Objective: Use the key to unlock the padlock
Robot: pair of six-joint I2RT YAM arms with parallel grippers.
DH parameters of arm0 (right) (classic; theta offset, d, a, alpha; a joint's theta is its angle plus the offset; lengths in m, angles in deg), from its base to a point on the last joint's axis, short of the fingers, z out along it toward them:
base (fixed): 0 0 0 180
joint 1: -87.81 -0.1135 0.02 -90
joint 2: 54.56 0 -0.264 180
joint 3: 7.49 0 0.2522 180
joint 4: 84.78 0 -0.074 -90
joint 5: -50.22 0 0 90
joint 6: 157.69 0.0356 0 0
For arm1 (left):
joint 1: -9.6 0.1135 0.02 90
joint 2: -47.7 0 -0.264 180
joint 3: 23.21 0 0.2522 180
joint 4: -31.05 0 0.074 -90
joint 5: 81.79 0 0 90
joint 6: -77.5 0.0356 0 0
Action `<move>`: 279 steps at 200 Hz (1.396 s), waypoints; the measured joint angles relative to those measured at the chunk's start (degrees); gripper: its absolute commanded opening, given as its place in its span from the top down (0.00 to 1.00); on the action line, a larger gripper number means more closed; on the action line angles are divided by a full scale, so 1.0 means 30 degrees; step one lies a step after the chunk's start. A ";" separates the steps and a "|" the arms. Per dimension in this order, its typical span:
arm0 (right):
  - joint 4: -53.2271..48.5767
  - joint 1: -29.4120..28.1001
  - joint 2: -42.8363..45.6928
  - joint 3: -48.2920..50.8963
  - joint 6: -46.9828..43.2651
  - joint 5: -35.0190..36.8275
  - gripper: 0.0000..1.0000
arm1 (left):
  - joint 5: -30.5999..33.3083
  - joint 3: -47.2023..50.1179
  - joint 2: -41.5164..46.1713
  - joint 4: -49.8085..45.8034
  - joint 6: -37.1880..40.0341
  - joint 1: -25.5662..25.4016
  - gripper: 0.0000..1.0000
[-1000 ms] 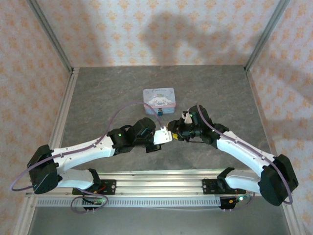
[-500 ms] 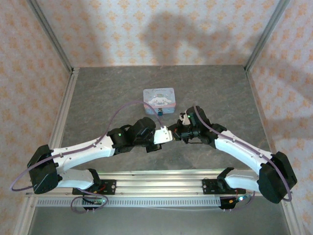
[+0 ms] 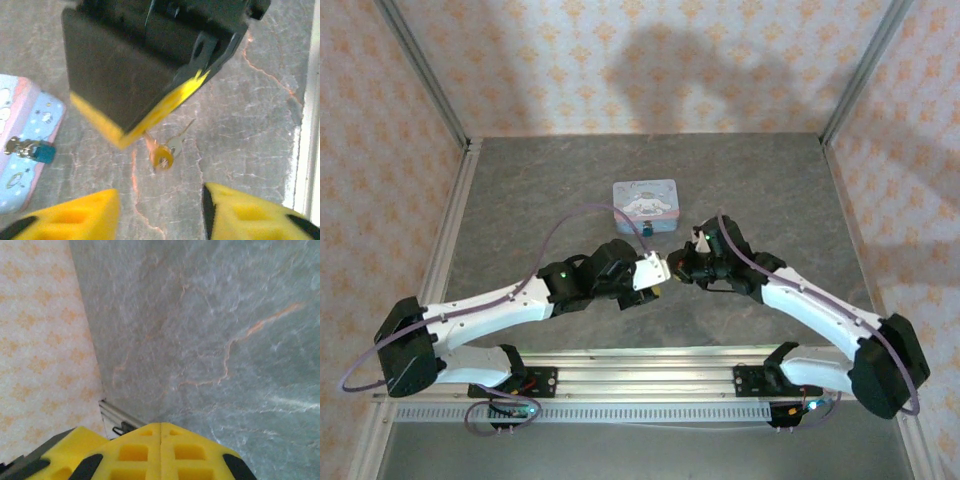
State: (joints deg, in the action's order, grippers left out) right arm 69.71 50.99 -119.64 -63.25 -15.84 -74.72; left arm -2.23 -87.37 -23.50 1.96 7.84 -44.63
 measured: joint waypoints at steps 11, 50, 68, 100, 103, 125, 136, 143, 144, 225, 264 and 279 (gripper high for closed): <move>-0.0022 0.0000 0.0590 -0.0015 -0.0583 0.0780 1.00 | 0.0226 0.0233 0.0619 0.0087 -0.0947 0.0291 0.33; -0.0809 0.0000 0.1107 -0.1763 -0.4626 0.3045 1.00 | 0.0466 0.0437 0.3483 -0.0168 -0.5122 0.2914 0.28; -0.0721 0.0000 0.0991 -0.2710 -0.6885 0.3577 1.00 | -0.0197 0.0168 0.4124 -0.0838 -0.6674 0.4131 0.25; 0.0364 0.0000 0.0801 -0.2929 -1.0178 0.3636 1.00 | -0.2259 -0.0335 0.4328 -0.1260 -0.9027 0.5508 0.14; 0.0561 0.0000 0.0801 -0.2900 -1.0440 0.3534 1.00 | -0.2433 -0.0350 0.4364 -0.1253 -0.9187 0.5566 0.14; 0.2346 0.0000 0.0801 -0.2470 -1.1468 0.2659 1.00 | -0.3745 -0.0408 0.4583 -0.0918 -1.0892 0.5756 0.13; 0.3242 0.0000 0.0801 -0.2193 -1.1584 0.2091 1.00 | -0.4415 -0.0430 0.4634 -0.0554 -1.1570 0.5756 0.13; 0.3774 0.0000 0.0794 -0.2033 -1.1577 0.1610 1.00 | -0.4801 -0.0430 0.4648 -0.0219 -1.1992 0.5756 0.14; 0.3825 0.0000 0.0794 -0.2025 -1.1577 0.1566 1.00 | -0.4838 -0.0430 0.4648 -0.0197 -1.2036 0.5756 0.15; 0.8706 0.0000 0.0262 -0.1246 -0.8976 -0.1996 1.00 | -1.0244 0.1443 0.3628 0.6958 -1.6830 0.8145 0.42; 1.0885 0.0044 -0.0102 -0.0750 -0.7067 -0.2543 1.00 | -1.2670 0.1858 0.2798 0.9158 -1.8557 0.8218 0.54; 1.1737 0.0117 -0.0437 -0.0510 -0.6251 -0.2667 1.00 | -1.3165 0.1858 0.2747 0.9785 -1.8863 0.8218 0.57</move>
State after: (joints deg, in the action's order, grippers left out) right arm 104.92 51.34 -120.95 -64.78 -34.59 -82.72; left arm -41.73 -81.79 -15.26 31.31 -48.75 -19.98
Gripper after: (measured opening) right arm 0.060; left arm 0.451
